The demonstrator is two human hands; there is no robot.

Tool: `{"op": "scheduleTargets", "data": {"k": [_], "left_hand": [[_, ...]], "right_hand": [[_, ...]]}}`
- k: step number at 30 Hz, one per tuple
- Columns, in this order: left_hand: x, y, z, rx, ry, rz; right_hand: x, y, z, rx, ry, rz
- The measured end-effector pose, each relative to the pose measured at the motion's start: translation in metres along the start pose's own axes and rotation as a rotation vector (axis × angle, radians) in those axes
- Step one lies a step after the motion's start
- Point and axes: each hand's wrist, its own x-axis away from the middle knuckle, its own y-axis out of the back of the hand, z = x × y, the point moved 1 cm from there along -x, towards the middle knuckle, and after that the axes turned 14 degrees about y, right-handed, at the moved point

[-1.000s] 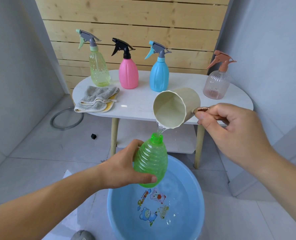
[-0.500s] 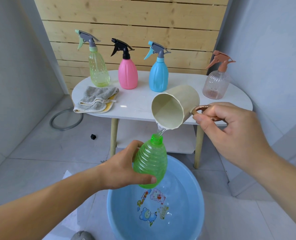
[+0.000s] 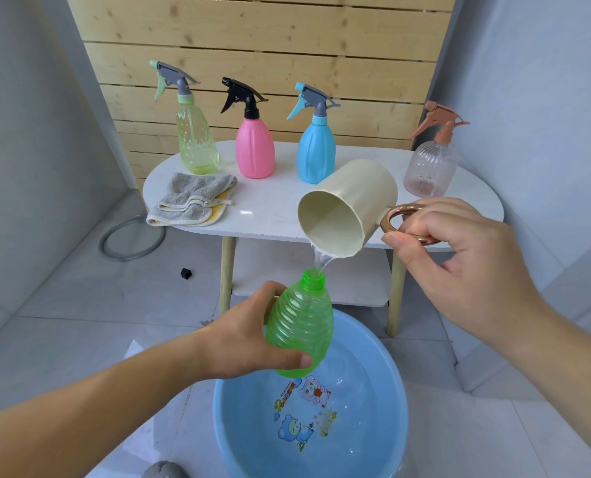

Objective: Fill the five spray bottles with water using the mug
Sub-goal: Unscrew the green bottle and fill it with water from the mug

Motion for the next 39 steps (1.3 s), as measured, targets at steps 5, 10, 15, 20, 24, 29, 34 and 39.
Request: {"op": "scheduleTargets", "data": {"k": [5, 10, 15, 20, 24, 29, 34, 39], "left_hand": [[-0.001, 0.0, 0.001, 0.004, -0.006, -0.002], [0.0, 0.0, 0.001, 0.0, -0.005, -0.002], [0.0, 0.0, 0.0, 0.003, -0.005, 0.003], [0.001, 0.001, 0.0, 0.002, -0.006, 0.001], [0.002, 0.002, -0.002, 0.011, 0.003, -0.004], [0.004, 0.005, 0.003, 0.001, 0.029, -0.012], [0.004, 0.006, 0.012, -0.001, 0.058, -0.014], [0.0, 0.003, 0.018, -0.002, 0.085, 0.008]], "right_hand": [[-0.001, 0.0, 0.002, 0.03, 0.058, -0.023], [-0.001, 0.001, 0.005, 0.079, 0.158, -0.02], [-0.001, -0.001, 0.007, 0.146, 0.265, -0.008], [-0.002, -0.003, 0.009, 0.154, 0.35, 0.022], [0.006, -0.014, 0.011, -0.067, -0.073, 0.009], [0.027, -0.038, -0.012, -0.401, -0.673, 0.085], [0.073, -0.089, -0.038, -0.568, -0.958, 0.172], [0.128, -0.145, -0.062, -0.526, -1.057, 0.454]]}}
